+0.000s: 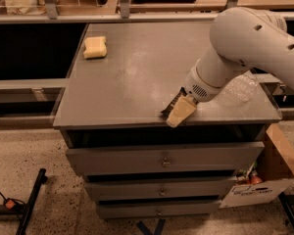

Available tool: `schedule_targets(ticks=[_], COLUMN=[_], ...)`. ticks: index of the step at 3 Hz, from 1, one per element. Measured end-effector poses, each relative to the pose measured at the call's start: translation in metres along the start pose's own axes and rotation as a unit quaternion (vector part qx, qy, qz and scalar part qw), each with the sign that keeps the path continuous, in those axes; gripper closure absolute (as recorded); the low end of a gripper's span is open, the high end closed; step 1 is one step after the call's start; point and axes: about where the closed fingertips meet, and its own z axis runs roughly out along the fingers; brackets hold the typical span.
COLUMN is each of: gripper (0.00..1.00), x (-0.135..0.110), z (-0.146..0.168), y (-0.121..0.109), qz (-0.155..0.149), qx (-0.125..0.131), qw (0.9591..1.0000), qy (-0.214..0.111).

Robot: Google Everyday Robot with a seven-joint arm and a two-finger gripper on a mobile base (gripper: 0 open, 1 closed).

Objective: Move rxbar chocolate near sponge

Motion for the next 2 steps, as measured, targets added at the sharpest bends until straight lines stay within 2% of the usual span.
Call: schedule_targets(ticks=[1,2], gripper=[0.88,1.00], x=[-0.0024,-0.0041], z=[-0.0059,-0.0099], y=[-0.0004,-0.0006], qz=[0.000,0.000], qx=[0.000,0.000], qw=[1.0000,1.0000], qy=[0.000,0.000])
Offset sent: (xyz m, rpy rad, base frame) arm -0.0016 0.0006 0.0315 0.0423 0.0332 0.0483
